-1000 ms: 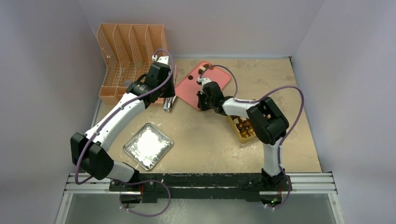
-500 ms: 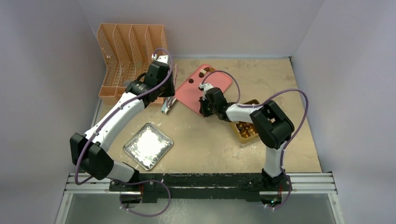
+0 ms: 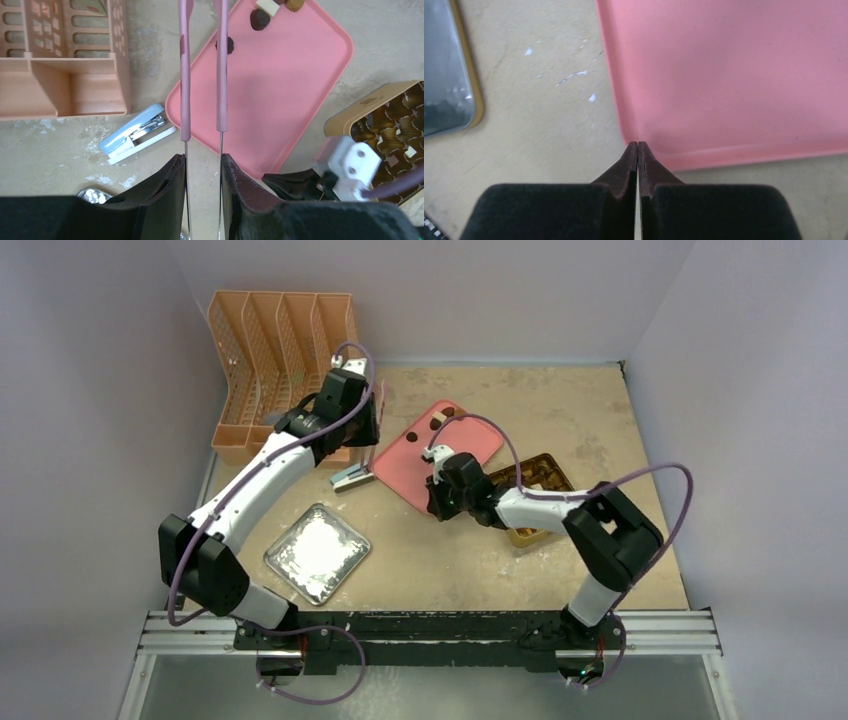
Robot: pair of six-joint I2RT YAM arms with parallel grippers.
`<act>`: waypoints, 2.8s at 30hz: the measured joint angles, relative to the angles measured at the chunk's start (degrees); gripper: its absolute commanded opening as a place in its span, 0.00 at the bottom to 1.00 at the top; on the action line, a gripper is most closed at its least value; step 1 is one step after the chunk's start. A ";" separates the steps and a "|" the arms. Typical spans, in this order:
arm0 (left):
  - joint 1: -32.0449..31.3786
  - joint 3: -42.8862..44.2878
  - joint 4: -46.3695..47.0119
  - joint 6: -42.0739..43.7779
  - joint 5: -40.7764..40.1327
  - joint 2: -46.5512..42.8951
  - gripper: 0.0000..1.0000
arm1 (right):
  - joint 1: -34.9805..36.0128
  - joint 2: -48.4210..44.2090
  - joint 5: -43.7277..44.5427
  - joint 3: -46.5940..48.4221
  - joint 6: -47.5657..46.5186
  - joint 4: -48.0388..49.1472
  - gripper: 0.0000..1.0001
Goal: Pack the chocolate
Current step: Move the plate to the center of the board, then pick up the fake chocolate from the plate.
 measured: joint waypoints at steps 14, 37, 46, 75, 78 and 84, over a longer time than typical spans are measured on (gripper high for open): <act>0.04 10.14 3.06 4.09 11.08 13.62 0.29 | 0.17 -36.35 6.14 2.38 1.90 -14.64 0.62; -4.55 30.10 -3.04 4.61 13.44 37.90 0.33 | 0.17 -56.72 14.80 2.32 3.19 -25.05 0.99; -4.52 31.93 -4.55 4.68 10.54 39.91 0.33 | 0.17 -57.07 14.99 2.25 3.23 -25.18 0.99; -4.55 37.16 -8.24 6.12 8.37 45.51 0.35 | 0.17 -56.26 14.95 2.16 3.50 -24.92 0.99; -4.55 37.16 -8.59 6.16 8.59 45.51 0.35 | 0.17 -56.24 14.95 2.16 3.50 -24.87 0.99; -4.55 37.16 -9.46 6.75 8.79 45.51 0.36 | 0.17 -56.04 14.93 2.16 3.48 -24.02 0.99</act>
